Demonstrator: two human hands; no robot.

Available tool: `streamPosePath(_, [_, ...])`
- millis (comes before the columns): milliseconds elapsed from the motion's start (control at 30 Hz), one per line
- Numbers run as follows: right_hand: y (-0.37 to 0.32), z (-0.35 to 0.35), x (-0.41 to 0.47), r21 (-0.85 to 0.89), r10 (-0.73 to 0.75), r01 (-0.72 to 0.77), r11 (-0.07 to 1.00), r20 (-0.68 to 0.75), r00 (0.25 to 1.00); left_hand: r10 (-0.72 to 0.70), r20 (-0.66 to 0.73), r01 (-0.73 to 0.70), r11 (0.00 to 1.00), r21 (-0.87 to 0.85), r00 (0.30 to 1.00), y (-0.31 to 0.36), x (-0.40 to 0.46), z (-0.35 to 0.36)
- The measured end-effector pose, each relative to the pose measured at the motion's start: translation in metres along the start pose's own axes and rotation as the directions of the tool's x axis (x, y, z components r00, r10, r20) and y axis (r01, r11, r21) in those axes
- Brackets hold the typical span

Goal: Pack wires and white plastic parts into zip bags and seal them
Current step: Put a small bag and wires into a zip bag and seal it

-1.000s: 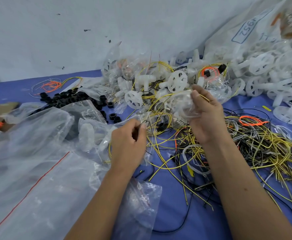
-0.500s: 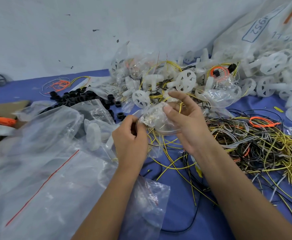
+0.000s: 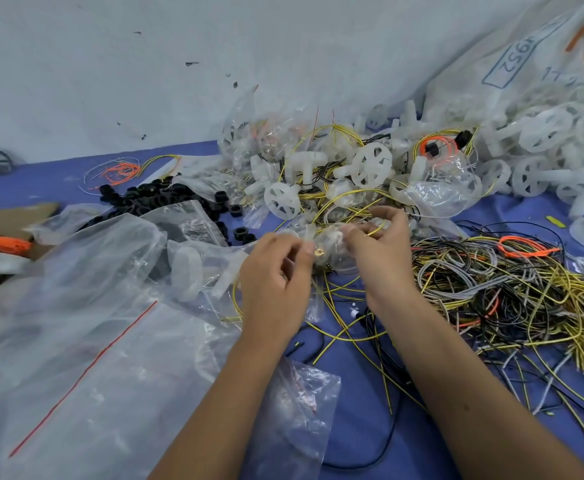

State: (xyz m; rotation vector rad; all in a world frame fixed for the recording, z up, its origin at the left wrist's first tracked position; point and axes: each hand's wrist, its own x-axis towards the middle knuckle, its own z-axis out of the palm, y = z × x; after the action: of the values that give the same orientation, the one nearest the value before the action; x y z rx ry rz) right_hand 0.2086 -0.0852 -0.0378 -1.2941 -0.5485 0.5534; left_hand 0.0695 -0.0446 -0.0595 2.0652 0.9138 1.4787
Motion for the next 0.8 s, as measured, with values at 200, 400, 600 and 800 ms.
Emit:
streamPosePath(200, [0.0,0.003,-0.006,-0.4,-0.032,0.078,0.913,0.122,0.992,-0.327,-0.018,0.31,0.911,-0.271,0.945,0.0,0.001,0.0])
streamPosePath(400, [0.004,0.002,-0.007,-0.45,-0.02,0.14,0.882,0.26,0.966,-0.36,-0.017,0.359,0.932,-0.056,0.933,-0.006,0.002,0.002])
streamPosePath(600, [0.006,-0.002,-0.004,-0.361,-0.007,0.074,0.929,0.185,0.983,-0.288,0.062,0.275,0.947,0.164,0.955,-0.009,0.0,0.004])
streamPosePath(800, [0.01,-0.002,-0.002,-0.437,-0.04,0.114,0.892,0.174,0.984,-0.296,0.094,0.278,0.946,0.168,0.95,-0.007,0.001,0.002])
